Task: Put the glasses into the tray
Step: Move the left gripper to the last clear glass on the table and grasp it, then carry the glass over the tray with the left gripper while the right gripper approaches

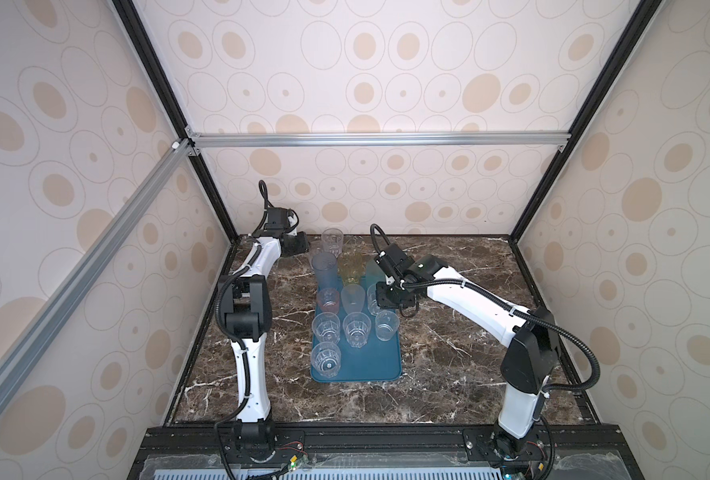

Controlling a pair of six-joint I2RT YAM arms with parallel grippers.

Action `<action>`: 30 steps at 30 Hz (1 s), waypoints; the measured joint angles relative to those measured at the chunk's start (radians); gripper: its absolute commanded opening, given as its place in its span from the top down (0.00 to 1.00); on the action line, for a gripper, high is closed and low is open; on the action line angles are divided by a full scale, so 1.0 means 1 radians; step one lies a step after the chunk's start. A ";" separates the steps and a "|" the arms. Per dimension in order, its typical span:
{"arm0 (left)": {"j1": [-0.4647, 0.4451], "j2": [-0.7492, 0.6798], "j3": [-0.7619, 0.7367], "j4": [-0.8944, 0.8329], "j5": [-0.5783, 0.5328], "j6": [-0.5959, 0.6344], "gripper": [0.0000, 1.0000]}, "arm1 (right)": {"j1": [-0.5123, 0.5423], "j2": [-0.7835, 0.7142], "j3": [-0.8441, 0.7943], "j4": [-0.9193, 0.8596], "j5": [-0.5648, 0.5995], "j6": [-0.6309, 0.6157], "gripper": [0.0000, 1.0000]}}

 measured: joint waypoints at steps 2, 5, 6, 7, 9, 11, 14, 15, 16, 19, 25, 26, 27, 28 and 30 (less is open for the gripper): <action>-0.013 0.039 0.061 -0.023 -0.039 0.013 0.61 | 0.000 0.000 0.000 0.000 -0.002 0.000 0.67; -0.037 0.100 0.150 -0.071 -0.114 0.034 0.64 | -0.001 0.000 0.000 0.000 -0.005 0.000 0.67; -0.045 0.119 0.179 -0.087 -0.139 0.040 0.65 | -0.002 0.000 0.000 0.000 -0.007 0.001 0.67; -0.052 0.135 0.205 -0.101 -0.162 0.046 0.66 | -0.002 0.000 0.000 0.000 -0.008 0.001 0.67; -0.066 0.166 0.253 -0.132 -0.207 0.060 0.68 | -0.002 0.000 0.000 0.000 -0.011 0.001 0.67; -0.073 0.177 0.269 -0.147 -0.235 0.070 0.71 | -0.002 0.000 0.000 0.001 -0.011 0.001 0.67; -0.081 0.180 0.272 -0.166 -0.259 0.082 0.76 | -0.002 0.000 -0.002 0.006 -0.013 0.002 0.67; -0.082 0.181 0.272 -0.170 -0.263 0.085 0.78 | -0.002 0.000 -0.003 0.007 -0.014 0.002 0.67; -0.082 0.182 0.274 -0.173 -0.266 0.089 0.79 | -0.002 0.000 -0.004 0.008 -0.014 0.002 0.67; -0.082 0.189 0.276 -0.180 -0.272 0.099 0.87 | -0.002 0.000 -0.008 0.008 -0.014 0.002 0.67; -0.081 0.182 0.275 -0.188 -0.277 0.111 0.94 | -0.002 0.000 -0.022 0.015 -0.016 0.009 0.67; -0.081 0.176 0.268 -0.189 -0.278 0.113 0.95 | -0.002 0.000 -0.024 0.016 -0.016 0.010 0.67; -0.081 0.167 0.256 -0.189 -0.281 0.116 0.95 | -0.002 0.000 -0.026 0.017 -0.017 0.011 0.67; -0.081 0.157 0.241 -0.191 -0.285 0.119 0.95 | -0.002 0.000 -0.026 0.019 -0.018 0.011 0.67; -0.081 0.122 0.195 -0.196 -0.296 0.130 0.95 | -0.002 0.000 -0.026 0.023 -0.018 0.013 0.67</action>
